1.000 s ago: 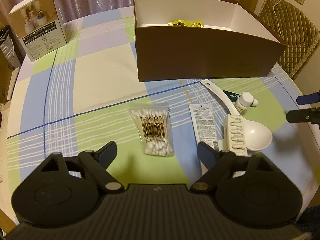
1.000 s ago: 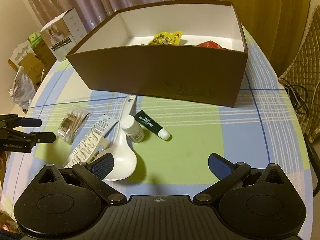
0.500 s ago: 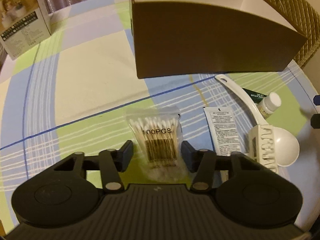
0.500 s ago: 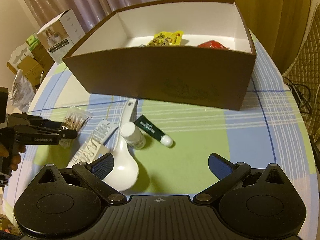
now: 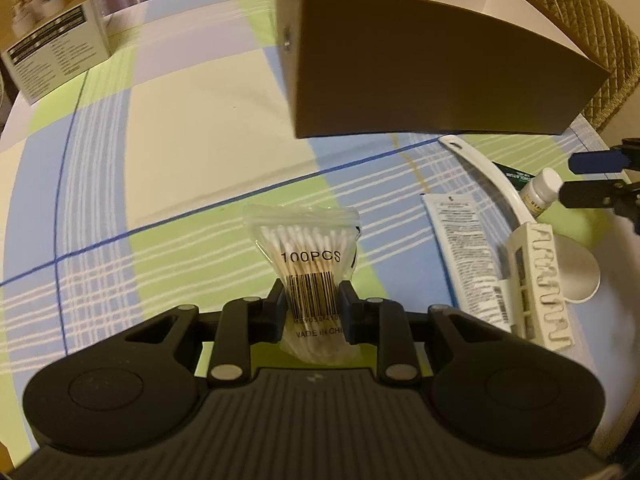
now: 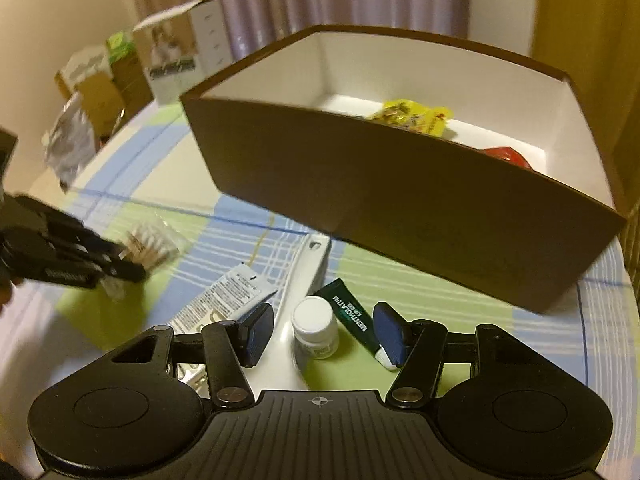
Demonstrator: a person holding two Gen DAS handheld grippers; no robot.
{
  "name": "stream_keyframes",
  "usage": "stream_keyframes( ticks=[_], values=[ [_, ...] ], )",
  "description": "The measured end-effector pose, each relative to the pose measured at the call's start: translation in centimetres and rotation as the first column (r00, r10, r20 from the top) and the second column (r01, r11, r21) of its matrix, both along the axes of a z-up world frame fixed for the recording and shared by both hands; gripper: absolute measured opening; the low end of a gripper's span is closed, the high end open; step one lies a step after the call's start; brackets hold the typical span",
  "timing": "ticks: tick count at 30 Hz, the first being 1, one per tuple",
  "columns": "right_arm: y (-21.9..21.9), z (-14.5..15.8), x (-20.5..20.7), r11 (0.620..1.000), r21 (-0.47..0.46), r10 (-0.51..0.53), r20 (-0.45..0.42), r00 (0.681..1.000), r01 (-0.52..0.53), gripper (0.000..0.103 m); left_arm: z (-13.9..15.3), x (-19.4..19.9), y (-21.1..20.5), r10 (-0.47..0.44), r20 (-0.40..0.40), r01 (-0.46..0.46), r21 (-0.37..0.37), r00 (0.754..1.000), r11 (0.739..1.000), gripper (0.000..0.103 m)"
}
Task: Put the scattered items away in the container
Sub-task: 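Grasp the cotton swab bag with left gripper while right gripper grasps the white pill bottle, then carry both items over the box and open both grippers to drop them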
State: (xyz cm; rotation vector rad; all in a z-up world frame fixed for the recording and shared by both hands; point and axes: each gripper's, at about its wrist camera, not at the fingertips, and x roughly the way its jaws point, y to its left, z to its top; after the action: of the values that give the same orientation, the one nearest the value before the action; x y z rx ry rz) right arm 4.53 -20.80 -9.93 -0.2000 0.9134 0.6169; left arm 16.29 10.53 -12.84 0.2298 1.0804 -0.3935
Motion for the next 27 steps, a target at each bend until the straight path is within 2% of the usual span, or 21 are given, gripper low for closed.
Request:
stream_keyframes(
  ticks=[1,2,3,7,8,11,19,27],
  values=[
    [0.2,-0.2,0.0,1.000,-0.007,0.011,0.006,1.000,-0.011,0.063,0.1,0.0,0.2,0.005,0.000,-0.005,-0.002,1.000,1.000,0.022],
    [0.5,-0.4,0.0,1.000,-0.014,0.019,0.013,1.000,-0.019,0.058,0.1,0.0,0.3,0.009,-0.002,-0.009,-0.005,1.000,1.000,0.023],
    [0.6,-0.6,0.0,0.999,-0.020,0.031,0.017,0.999,-0.031,0.045,0.0,0.0,0.3,0.012,-0.002,-0.012,-0.007,1.000,1.000,0.023],
    [1.1,-1.2,-0.1,0.996,-0.053,0.067,0.027,0.997,-0.065,0.042,-0.1,0.1,0.1,0.006,0.009,-0.006,0.006,1.000,1.000,0.026],
    [1.1,-1.2,-0.3,0.995,-0.065,0.075,0.036,0.997,-0.073,0.029,-0.2,0.2,0.1,0.007,0.012,-0.007,0.007,1.000,1.000,0.027],
    [0.9,-0.9,-0.7,0.995,-0.067,0.081,0.047,0.996,-0.078,0.029,-0.3,0.2,-0.2,0.003,0.021,-0.003,0.020,1.000,1.000,0.026],
    [-1.9,1.6,-1.3,1.000,-0.016,-0.008,0.084,0.996,0.009,0.029,0.3,-0.2,-0.5,-0.007,0.022,0.007,0.031,1.000,0.999,0.020],
    [-4.7,4.0,-1.0,0.995,0.034,-0.092,0.062,0.994,0.090,0.029,3.9,-1.3,-1.0,-0.036,0.086,0.037,-0.010,0.996,0.999,0.020]
  ],
)
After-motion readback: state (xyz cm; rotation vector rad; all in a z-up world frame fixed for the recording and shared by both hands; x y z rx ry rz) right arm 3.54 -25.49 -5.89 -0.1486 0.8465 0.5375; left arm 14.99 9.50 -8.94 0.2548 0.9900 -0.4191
